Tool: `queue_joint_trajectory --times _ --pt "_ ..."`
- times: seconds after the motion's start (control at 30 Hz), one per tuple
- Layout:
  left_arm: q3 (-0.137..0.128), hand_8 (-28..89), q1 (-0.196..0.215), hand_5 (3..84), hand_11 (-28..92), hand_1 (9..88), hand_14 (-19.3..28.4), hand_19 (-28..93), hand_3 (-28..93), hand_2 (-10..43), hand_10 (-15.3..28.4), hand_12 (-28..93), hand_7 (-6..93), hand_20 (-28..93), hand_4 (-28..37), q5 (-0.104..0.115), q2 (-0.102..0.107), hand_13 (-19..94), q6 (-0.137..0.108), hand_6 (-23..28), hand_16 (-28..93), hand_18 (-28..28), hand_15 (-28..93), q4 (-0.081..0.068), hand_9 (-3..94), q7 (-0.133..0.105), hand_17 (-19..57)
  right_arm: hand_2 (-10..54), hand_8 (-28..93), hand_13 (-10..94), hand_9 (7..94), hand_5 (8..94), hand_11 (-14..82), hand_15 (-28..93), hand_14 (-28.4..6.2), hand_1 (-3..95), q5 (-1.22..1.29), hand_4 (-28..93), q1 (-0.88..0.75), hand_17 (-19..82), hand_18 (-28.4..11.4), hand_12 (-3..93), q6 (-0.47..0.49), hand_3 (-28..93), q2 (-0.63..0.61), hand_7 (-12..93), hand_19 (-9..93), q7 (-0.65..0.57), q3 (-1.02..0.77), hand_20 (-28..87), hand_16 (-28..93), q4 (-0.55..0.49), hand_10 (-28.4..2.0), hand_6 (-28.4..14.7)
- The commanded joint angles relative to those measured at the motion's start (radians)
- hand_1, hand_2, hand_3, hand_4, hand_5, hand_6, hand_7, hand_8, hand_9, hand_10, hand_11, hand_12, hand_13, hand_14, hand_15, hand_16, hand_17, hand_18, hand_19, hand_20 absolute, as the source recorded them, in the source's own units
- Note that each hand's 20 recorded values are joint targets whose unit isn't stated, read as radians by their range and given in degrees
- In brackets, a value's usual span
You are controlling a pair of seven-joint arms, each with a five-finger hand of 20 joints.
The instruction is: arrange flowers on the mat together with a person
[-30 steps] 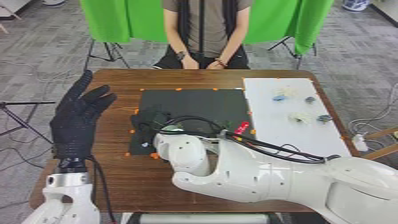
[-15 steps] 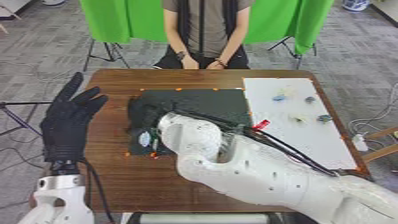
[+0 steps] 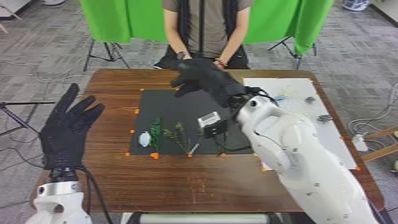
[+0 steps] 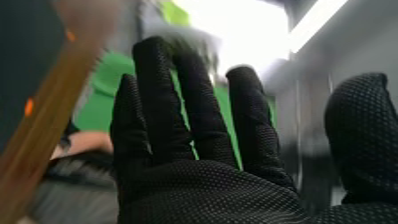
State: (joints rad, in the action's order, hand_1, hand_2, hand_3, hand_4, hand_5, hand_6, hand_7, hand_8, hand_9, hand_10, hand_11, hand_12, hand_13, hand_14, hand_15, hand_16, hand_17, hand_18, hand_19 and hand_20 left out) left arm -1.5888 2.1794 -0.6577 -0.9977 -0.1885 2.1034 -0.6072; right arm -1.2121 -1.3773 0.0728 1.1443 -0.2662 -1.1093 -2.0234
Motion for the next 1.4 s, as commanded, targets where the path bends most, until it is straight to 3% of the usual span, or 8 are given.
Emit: queue_joint_trajectory --times 0.03,0.13,0.23,0.43,0.67,1.0,1.23,1.4 --pt "-0.014 -9 0.046 33.3 21 20.3 23.8 58 75 7.7 17.6 11 11.3 4 -28.3 -0.017 -0.042 30 0.004 5.7 -7 23.1 46 0.005 37.2 0.038 -4.2 9.0 -12 42 50.5 42.2 13.4 39 -19.3 19.9 0.349 -27 -0.399 7 -19.4 13.7 -0.156 66 -0.031 12 50 0.121 -0.312 14 10 -0.084 -17.8 0.7" --pt "-0.022 -9 0.071 33.3 22 20.2 24.0 58 75 7.6 17.9 11 11.4 4 -28.3 -0.016 -0.05 30 0.0 5.7 -7 23.0 46 0.015 37.5 0.031 -5.0 9.5 -12 42 50.5 42.0 13.2 38 -19.4 19.3 0.301 -27 -0.463 6 -19.5 13.8 -0.188 67 -0.011 11 50 0.142 -0.35 14 10 -0.103 -17.8 0.9" --pt "-0.03 -9 0.069 33.3 22 20.2 24.0 57 75 7.6 17.9 11 11.4 5 -28.3 -0.029 -0.075 29 0.013 5.7 -7 23.0 47 0.013 37.5 0.058 -5.2 9.7 -12 42 50.6 42.2 13.2 38 -19.3 18.8 0.323 -26 -0.527 6 -19.6 14.0 -0.227 67 0.004 12 49 0.171 -0.379 15 11 -0.115 -17.5 1.0" --pt "-0.037 -9 0.069 33.4 22 20.2 24.1 57 75 7.6 18.0 11 11.5 5 -28.3 -0.034 -0.092 29 0.014 5.7 -7 23.0 47 0.009 37.6 0.079 -5.2 9.6 -12 42 50.7 42.4 13.3 38 -19.1 18.8 0.341 -27 -0.612 6 -19.6 14.3 -0.259 67 0.027 12 48 0.175 -0.409 16 12 -0.122 -17.2 1.2" --pt "-0.031 -9 0.056 33.8 23 20.3 24.0 68 75 7.8 18.1 11 11.4 11 -28.3 -0.038 -0.09 32 0.018 5.8 -7 25.2 47 0.011 38.0 0.086 -1.9 5.8 -12 42 51.3 42.9 13.9 40 -18.7 18.7 0.295 -27 -0.636 6 -19.6 14.5 -0.288 68 0.037 13 50 0.156 -0.422 17 12 -0.138 -16.7 1.4" --pt "-0.023 -9 0.048 34.0 23 20.2 23.8 62 75 7.9 18.1 11 11.5 9 -28.3 -0.04 -0.101 32 0.013 5.9 -7 24.4 47 0.011 38.2 0.111 -3.6 5.7 -12 42 52.3 43.5 14.7 41 -18.3 18.8 0.318 -28 -0.626 6 -19.6 14.4 -0.275 68 0.077 13 50 0.159 -0.423 18 12 -0.135 -16.6 1.2" --pt "-0.018 -9 0.042 34.1 23 20.7 23.9 61 75 8.0 18.2 11 11.6 9 -28.3 -0.041 -0.097 31 0.013 6.0 -7 24.1 47 0.008 38.2 0.111 -4.0 5.7 -13 43 52.3 43.5 14.8 41 -18.3 18.9 0.227 -28 -0.626 6 -19.7 14.4 -0.278 68 0.042 13 50 0.148 -0.414 18 12 -0.145 -16.6 1.3" --pt "-0.011 -9 0.041 34.1 27 21.0 25.9 64 75 8.1 19.0 12 11.5 10 -28.3 -0.039 -0.097 34 0.017 6.1 -8 24.6 61 0.005 39.4 0.105 -3.0 5.9 -12 42 51.4 42.7 14.3 41 -18.5 18.7 0.242 -28 -0.628 6 -19.8 14.2 -0.264 68 0.047 13 50 0.159 -0.417 18 12 -0.144 -16.7 1.4"
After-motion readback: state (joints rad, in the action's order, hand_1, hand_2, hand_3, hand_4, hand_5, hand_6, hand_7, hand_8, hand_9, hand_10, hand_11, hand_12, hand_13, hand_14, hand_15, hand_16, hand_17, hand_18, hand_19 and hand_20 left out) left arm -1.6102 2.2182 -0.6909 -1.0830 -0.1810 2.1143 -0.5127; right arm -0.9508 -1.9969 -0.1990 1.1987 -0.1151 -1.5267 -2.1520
